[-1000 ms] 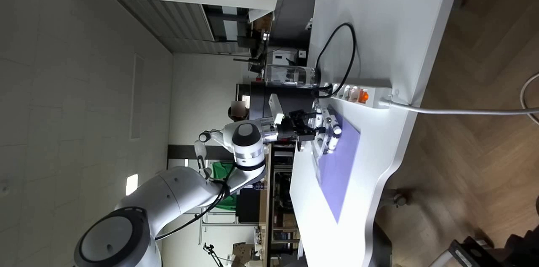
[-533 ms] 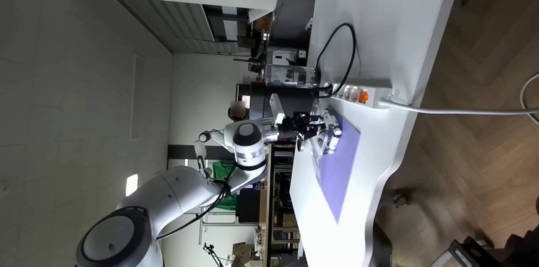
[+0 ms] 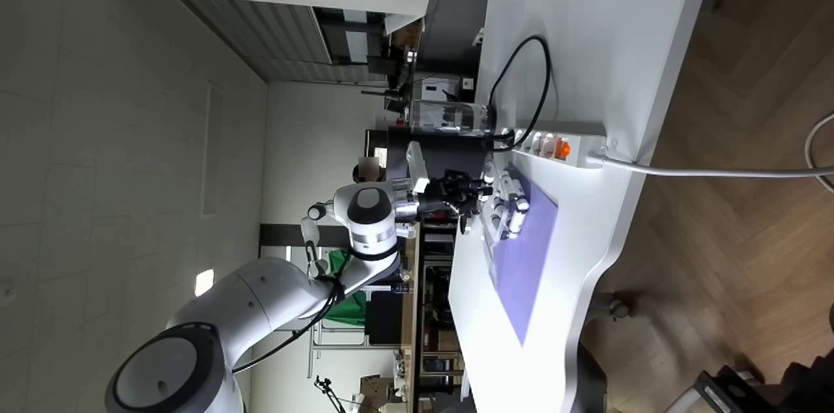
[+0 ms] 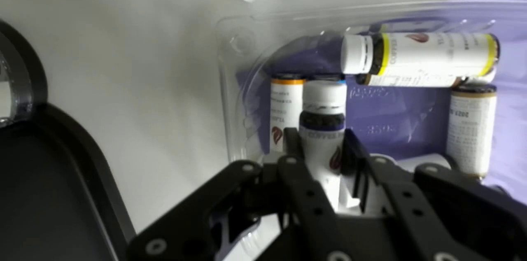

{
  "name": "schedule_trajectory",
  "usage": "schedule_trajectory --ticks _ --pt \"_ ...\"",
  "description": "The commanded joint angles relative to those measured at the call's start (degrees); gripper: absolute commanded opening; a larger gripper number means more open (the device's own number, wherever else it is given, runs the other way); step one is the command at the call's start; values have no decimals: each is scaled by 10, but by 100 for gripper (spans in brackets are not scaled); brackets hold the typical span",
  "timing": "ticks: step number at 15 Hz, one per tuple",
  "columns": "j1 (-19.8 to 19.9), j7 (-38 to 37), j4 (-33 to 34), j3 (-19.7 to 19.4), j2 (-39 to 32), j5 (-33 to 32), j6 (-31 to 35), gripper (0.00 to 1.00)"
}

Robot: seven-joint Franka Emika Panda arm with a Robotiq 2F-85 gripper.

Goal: Pick up one small bottle from the container and put it on the table.

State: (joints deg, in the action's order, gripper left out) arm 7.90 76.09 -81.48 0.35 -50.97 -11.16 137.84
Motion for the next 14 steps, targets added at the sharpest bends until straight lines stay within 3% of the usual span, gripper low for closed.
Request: schedule_trajectory --ticks 1,7,11,14 --pt "-12 -99 -21 -5 57 25 -40 7" --pt "-75 -313 -95 -19 127 20 -84 7" --pt "-116 -440 -191 14 158 13 -64 7" --pt "-132 -533 -238 51 157 47 -45 7"
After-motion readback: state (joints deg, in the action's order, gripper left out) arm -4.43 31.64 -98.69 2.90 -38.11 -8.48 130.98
